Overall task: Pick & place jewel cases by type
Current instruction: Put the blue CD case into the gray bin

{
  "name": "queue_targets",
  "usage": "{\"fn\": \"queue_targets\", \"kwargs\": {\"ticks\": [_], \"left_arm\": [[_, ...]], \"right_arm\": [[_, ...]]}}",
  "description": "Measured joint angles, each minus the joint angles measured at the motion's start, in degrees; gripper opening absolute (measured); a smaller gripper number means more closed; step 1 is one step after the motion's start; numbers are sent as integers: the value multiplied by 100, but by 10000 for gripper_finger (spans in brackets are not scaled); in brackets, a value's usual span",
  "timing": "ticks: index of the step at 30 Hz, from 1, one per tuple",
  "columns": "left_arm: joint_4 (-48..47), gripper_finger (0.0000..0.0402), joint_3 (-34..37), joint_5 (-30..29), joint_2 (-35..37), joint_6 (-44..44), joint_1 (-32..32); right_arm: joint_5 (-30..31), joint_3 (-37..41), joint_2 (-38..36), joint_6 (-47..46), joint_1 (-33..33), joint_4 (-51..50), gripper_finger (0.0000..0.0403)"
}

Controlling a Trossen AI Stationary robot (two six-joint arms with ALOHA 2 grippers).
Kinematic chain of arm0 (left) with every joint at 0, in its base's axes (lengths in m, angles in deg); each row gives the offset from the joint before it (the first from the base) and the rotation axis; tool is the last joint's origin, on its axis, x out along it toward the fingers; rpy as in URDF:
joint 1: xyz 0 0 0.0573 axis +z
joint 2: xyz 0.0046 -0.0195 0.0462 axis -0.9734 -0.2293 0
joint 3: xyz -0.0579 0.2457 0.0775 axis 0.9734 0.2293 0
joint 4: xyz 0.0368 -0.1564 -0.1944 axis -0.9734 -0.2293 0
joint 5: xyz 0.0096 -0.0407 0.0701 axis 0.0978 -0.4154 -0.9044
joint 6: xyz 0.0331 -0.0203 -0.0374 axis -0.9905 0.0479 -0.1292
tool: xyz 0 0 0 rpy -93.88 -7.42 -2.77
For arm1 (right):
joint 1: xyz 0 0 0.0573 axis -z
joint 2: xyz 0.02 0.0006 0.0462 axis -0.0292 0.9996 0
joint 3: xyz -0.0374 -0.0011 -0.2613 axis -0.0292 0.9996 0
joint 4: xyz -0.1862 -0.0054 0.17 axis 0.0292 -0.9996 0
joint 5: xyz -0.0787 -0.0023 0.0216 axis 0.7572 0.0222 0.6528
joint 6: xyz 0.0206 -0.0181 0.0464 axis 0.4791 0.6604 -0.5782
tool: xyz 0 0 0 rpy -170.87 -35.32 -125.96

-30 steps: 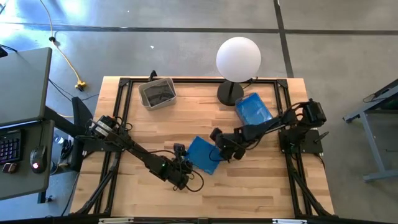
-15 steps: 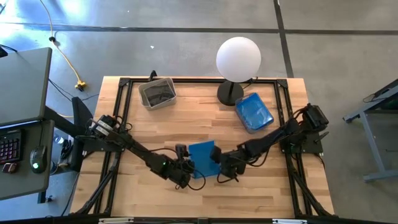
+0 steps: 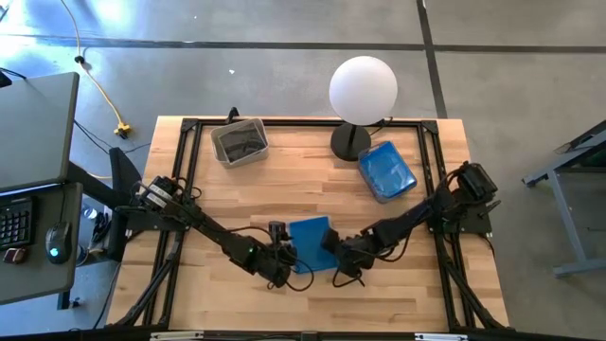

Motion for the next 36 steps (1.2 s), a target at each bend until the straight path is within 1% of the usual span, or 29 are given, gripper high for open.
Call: {"fn": "queue_targets", "kwargs": {"ticks": [3, 6, 9, 11, 14, 17, 19, 21, 23, 26, 28, 30, 34, 36], "left_arm": [[-7, 241, 0, 44, 0, -398, 0], [-42, 241, -26, 108, 10, -646, 0], [-162, 241, -161, 168, 5, -1149, 0], [-323, 241, -289, 223, -7, -1597, 4], [-750, 241, -491, 283, -17, -2007, 2], [-1132, 241, -637, 367, -22, -2246, 0], [-1214, 241, -669, 503, -22, -2440, 1], [-1203, 241, -671, 551, -20, -2697, 4], [-1168, 241, -671, 476, -20, -2961, 9], [-1114, 241, -674, 393, -51, -3282, 98], [-1089, 241, -678, 461, -55, -3417, 205], [-1014, 241, -689, 619, -116, -3577, 348], [-873, 241, -680, 728, -149, -3648, 525], [-738, 241, -692, 671, -160, -3626, 587]], "right_arm": [[106, 2, 4, 271, -60, -13, 204], [235, 9, 7, 268, -68, 13, 204], [634, 13, 15, 279, -66, 14, 204], [873, 22, 17, 281, -28, -7, 204], [986, 24, 22, 287, 35, -33, 204], [929, 24, 22, 343, 81, -51, 204], [861, 24, 22, 512, 98, -38, 204], [814, 31, 22, 741, 102, 41, 204], [762, 37, 22, 908, 100, 204, 204], [528, 43, 26, 955, 109, 459, 204], [270, 46, 29, 987, 116, 652, 204], [160, 50, 33, 1047, 120, 758, 204], [75, 74, 39, 964, 107, 1006, 204], [-24, 47, 58, 782, 105, 1323, 204]]}}
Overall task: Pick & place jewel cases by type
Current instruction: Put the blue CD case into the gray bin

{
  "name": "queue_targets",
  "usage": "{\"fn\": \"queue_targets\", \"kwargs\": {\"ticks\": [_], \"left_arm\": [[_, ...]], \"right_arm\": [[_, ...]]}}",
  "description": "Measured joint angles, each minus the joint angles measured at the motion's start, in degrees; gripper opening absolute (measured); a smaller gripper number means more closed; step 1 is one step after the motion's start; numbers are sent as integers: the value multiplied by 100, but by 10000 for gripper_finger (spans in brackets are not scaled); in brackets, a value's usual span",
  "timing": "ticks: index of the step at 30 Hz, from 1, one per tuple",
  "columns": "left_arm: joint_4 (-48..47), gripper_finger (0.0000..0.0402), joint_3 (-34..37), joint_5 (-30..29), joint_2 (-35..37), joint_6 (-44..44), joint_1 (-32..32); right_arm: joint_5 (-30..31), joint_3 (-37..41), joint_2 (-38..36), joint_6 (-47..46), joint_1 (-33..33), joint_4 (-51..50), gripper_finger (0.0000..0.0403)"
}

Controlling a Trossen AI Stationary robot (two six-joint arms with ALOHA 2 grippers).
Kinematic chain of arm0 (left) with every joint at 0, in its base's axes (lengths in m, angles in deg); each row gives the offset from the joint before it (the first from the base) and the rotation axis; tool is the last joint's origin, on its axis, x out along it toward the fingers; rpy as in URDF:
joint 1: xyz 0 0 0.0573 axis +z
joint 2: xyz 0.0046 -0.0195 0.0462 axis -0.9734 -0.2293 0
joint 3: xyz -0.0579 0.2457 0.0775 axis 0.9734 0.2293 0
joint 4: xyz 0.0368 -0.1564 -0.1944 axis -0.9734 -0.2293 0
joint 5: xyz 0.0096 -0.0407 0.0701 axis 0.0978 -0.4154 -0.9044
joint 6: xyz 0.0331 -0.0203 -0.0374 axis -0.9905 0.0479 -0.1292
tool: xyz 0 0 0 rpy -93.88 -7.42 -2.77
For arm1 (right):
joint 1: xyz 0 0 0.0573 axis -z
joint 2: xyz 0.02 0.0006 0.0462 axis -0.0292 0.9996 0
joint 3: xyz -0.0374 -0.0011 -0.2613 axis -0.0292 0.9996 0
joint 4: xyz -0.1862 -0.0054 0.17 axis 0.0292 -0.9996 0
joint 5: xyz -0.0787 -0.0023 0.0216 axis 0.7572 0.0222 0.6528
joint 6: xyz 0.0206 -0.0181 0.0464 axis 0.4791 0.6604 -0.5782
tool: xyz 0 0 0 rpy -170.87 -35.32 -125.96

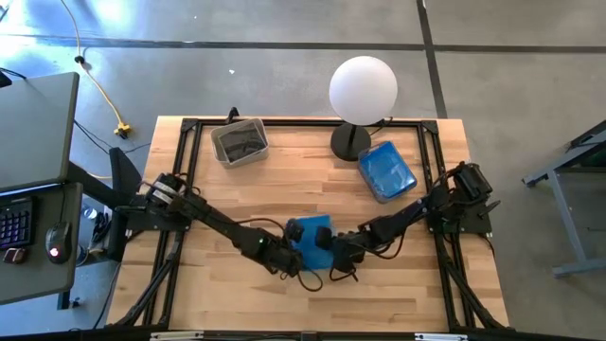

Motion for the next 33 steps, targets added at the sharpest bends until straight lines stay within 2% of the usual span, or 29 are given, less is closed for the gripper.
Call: {"fn": "queue_targets", "kwargs": {"ticks": [4, 8, 11, 16, 20, 25, 30, 33], "left_arm": [[264, 241, 11, -377, -29, 88, 10], [401, 241, 18, -352, -34, 54, 28], [382, 241, 18, -449, -34, 185, 26], [334, 241, 21, -582, -36, 459, 25], [322, 241, 21, -584, -36, 687, 21], [258, 241, 21, -582, -35, 1044, 17], [-20, 241, 13, -590, -29, 1744, 15], [-352, 241, 9, -635, -14, 2288, 12]], "right_arm": [[298, -5, -8, -288, -67, 298, 204], [732, -12, -53, -33, -136, 681, 204], [779, -10, -54, -36, -145, 581, 204], [806, -10, -53, -559, -166, 231, 196], [889, -10, -54, -645, -243, 55, 161], [1149, -10, -57, -608, -349, 50, 92], [2350, -12, -63, -907, -485, -3, 29], [3197, -12, -63, -1219, -572, -170, 10]]}}
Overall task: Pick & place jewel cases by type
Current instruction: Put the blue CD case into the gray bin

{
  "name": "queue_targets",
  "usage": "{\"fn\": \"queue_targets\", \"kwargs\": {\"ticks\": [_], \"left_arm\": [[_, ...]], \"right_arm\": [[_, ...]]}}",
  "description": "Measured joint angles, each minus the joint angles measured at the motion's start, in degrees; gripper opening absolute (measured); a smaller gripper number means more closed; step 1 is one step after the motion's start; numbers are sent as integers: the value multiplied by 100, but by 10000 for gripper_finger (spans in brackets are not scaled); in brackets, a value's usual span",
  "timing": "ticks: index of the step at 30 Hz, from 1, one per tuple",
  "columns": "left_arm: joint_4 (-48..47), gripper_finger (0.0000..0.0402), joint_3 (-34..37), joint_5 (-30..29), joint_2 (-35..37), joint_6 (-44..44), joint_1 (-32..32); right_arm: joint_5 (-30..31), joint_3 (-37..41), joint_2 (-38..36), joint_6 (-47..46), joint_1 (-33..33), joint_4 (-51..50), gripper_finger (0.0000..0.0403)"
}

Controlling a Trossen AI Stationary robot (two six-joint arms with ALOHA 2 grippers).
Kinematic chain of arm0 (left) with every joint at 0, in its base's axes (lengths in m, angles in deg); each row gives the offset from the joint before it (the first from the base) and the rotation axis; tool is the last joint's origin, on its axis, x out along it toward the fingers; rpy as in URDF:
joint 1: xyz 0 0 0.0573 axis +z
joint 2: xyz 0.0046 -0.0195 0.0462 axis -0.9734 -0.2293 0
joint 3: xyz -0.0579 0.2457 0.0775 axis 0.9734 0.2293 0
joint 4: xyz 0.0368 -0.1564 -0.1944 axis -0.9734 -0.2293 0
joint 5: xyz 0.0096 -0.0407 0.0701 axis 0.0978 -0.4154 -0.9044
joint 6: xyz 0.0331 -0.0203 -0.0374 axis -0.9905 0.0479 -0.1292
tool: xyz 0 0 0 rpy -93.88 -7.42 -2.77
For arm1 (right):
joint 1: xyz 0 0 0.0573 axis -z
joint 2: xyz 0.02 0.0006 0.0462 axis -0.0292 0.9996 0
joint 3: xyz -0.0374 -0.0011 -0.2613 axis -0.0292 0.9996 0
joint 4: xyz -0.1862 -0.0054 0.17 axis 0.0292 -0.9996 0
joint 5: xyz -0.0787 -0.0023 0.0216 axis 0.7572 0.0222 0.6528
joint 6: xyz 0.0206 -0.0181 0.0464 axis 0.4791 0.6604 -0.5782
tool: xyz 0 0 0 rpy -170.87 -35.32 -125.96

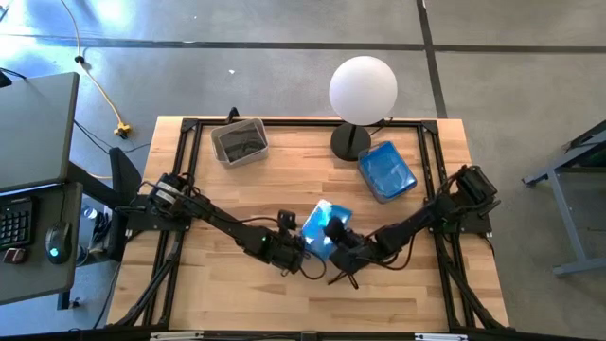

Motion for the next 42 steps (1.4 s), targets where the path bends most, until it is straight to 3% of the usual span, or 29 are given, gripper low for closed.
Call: {"fn": "queue_targets", "kwargs": {"ticks": [8, 13, 20, 22, 26, 29, 35, 42], "left_arm": [[-839, 241, -15, 122, 20, 2115, -2], [-872, 241, -9, 155, 20, 2473, -2], [-840, 241, -4, 170, 15, 2590, -2], [-810, 241, 0, 169, 15, 2589, 0], [-785, 241, 2, 167, 11, 2586, 0], [-770, 241, 2, 167, 9, 2582, 0], [-722, 241, 9, -17, -2, 2562, -6], [-709, 241, 9, -43, -2, 2562, -6]], "right_arm": [[1744, 0, -69, -956, -128, -693, 44], [1437, 0, -742, -1851, -51, -1112, 31], [1192, -2, -2750, -3558, 203, -2644, 13], [914, -4, -3440, -4469, 408, -3314, 17], [-485, -7, -4674, -6420, 1142, -4699, 32], [-1096, -7, -5317, -7198, 1779, -5460, 34], [-1881, -7, -5829, -7494, 3036, -5826, 31], [-3241, -7, -5212, -6984, 4367, -5883, 36]]}}
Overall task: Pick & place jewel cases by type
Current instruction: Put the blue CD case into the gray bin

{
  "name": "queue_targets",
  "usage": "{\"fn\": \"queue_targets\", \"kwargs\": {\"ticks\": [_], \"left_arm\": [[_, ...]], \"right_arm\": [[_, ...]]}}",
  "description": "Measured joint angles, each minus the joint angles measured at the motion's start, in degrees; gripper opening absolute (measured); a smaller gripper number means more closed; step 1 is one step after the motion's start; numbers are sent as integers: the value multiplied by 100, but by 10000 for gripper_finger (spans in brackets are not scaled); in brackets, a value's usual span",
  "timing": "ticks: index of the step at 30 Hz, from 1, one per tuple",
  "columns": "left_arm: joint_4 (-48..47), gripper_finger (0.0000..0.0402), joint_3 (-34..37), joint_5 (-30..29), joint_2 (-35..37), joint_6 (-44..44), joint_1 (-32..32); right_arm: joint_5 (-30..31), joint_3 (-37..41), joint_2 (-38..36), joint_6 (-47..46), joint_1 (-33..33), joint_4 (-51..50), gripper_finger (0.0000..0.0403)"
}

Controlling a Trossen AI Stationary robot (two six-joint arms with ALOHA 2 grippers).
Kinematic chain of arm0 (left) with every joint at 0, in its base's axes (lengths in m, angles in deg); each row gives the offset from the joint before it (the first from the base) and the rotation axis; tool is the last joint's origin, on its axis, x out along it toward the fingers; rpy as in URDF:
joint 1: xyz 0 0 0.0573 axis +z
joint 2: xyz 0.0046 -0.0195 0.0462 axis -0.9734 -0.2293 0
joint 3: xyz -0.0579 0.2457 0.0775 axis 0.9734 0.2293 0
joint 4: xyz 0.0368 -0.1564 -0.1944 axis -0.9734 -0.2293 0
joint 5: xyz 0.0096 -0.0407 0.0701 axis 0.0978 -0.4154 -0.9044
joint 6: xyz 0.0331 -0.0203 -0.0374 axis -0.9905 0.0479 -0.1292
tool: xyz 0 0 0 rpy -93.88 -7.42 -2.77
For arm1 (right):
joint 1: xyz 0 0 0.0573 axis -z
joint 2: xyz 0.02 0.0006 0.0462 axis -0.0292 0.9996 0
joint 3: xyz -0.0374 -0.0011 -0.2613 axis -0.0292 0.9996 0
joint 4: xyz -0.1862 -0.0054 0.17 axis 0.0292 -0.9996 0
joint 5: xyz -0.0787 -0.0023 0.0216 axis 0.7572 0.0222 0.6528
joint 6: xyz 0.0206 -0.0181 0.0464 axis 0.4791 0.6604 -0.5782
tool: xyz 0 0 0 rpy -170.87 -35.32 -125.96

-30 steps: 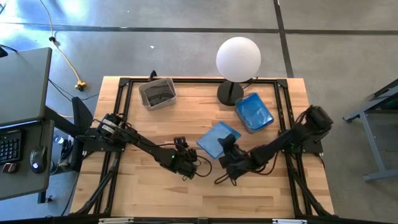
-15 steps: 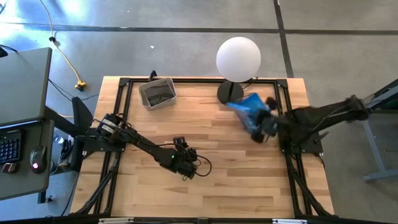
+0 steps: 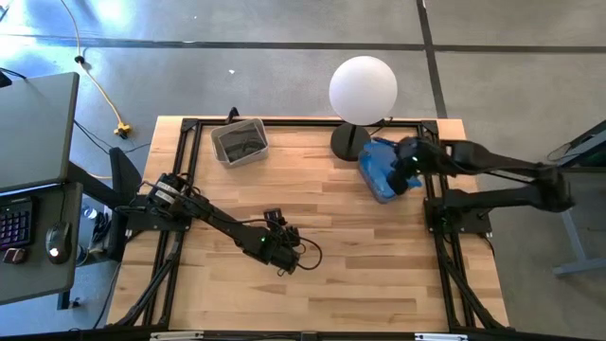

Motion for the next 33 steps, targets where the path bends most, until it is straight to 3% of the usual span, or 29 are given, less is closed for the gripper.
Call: {"fn": "queue_targets", "kwargs": {"ticks": [6, 8, 14, 26, 33], "left_arm": [[4, 241, 0, 4, 0, 0, 0], [4, 241, 0, 4, 0, 0, 0], [4, 241, 0, 4, 0, 0, 2], [11, 241, 0, -8, -2, 2, 2], [18, 241, 0, -13, -2, 5, 2]], "right_arm": [[-1528, 0, 865, 454, 827, 15, 39], [-1742, 1, 1124, 414, 1023, -24, 45], [-1125, 2, 1670, 738, 1438, -48, 79], [-1091, -6, 1776, 1727, 1741, -204, 168], [-411, -737, 1776, 2477, 1736, -1453, 181]]}}
